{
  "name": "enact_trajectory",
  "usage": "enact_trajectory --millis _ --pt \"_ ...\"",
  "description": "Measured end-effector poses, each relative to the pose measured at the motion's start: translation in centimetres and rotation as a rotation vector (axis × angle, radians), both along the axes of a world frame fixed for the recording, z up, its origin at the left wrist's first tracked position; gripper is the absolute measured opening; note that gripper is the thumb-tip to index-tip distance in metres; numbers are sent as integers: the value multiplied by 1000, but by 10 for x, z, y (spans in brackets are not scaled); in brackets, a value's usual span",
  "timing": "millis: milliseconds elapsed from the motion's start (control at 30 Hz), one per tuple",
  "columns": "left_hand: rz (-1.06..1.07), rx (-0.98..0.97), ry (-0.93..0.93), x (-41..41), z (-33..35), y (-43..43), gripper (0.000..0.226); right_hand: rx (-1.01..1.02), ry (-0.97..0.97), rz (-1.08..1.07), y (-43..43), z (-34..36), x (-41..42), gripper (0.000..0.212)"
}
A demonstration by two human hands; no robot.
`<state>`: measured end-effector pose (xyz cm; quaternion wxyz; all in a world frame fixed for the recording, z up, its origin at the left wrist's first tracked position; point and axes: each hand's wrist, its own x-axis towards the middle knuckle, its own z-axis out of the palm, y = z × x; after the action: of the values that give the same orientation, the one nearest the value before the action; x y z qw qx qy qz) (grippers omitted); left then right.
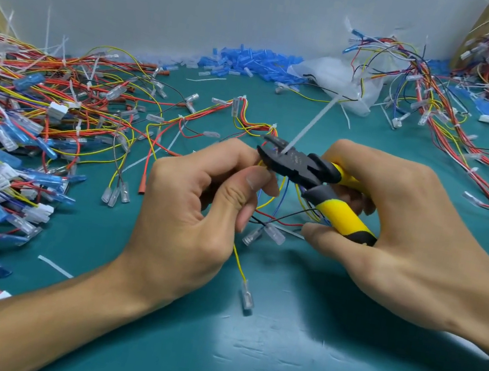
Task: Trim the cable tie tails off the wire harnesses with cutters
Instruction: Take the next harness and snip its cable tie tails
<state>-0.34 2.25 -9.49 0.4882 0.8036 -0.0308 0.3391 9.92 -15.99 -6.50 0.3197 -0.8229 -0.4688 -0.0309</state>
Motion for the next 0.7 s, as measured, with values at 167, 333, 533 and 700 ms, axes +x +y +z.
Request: enact_trajectory --millis 167,333,533,700 --pt "5 38 6 -1 0 0 24 -35 -26 54 -1 0 2 24" --pt "-2 26 30 -1 0 -1 25 -90 14 95 -3 -1 5 24" --pt "-17 25 26 -1 0 0 24 -110 75 119 -2 0 3 23" --pt "-40 4 37 -1 0 -1 24 -133 145 97 -3 4 3 23"
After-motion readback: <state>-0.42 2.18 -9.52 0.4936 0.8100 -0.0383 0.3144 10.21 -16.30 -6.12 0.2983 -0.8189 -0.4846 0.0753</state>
